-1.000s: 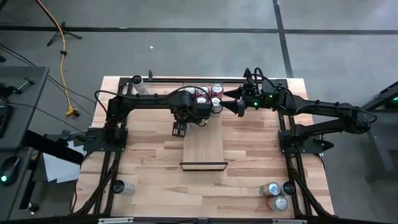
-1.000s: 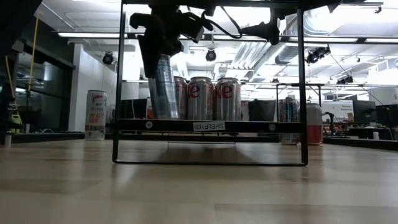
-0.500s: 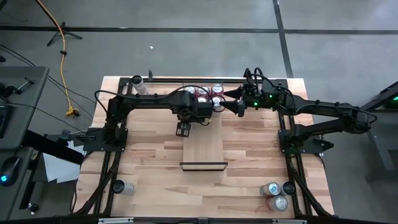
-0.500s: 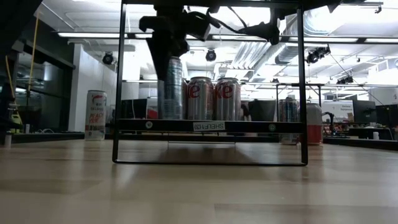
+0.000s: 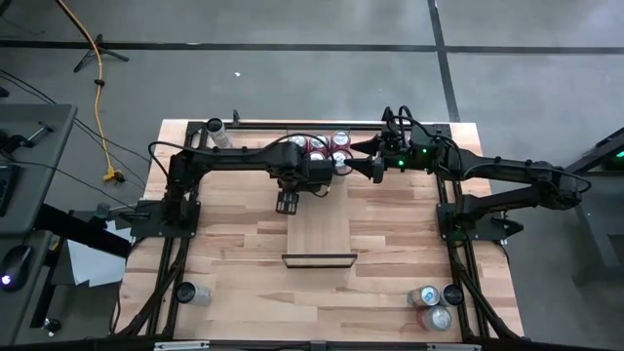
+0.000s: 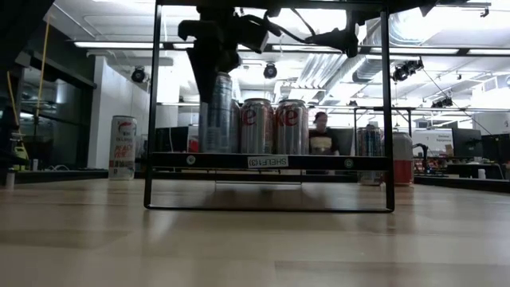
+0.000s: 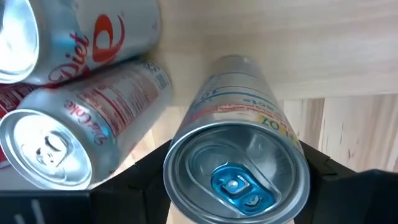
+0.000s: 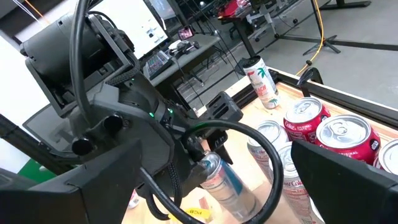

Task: Place canned beverage on shelf
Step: Put the top left blue soda can on the shelf

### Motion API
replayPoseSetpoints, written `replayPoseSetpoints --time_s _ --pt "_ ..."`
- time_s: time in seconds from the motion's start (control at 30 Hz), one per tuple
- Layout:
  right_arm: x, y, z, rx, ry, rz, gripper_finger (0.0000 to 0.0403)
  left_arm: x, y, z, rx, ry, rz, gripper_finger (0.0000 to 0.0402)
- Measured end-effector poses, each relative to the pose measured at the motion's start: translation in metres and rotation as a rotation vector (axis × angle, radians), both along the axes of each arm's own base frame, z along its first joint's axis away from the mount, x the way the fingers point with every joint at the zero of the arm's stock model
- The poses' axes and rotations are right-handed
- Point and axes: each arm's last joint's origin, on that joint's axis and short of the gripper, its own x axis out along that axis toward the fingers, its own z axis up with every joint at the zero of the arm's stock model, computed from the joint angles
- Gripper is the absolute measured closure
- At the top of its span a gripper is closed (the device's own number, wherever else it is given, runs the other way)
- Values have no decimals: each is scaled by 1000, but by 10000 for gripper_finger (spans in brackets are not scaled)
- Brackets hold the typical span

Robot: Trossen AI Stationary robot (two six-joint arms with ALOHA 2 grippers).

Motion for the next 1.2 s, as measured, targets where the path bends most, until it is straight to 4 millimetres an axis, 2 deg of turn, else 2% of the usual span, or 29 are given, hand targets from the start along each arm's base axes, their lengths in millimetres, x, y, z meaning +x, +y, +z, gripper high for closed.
replayPoseSetpoints --time_s 0.27,0.53,0.93,1.2 --pt "0 0 0 0 0 0 6 7 2 0 5 -78 20 199" --pt "0 0 0 0 0 0 6 5 3 0 4 -54 7 199" --pt "0 0 0 0 2 -5 6 0 25 0 9 -35 55 199" --pt "0 0 0 0 2 -5 6 -1 32 0 7 -32 58 195"
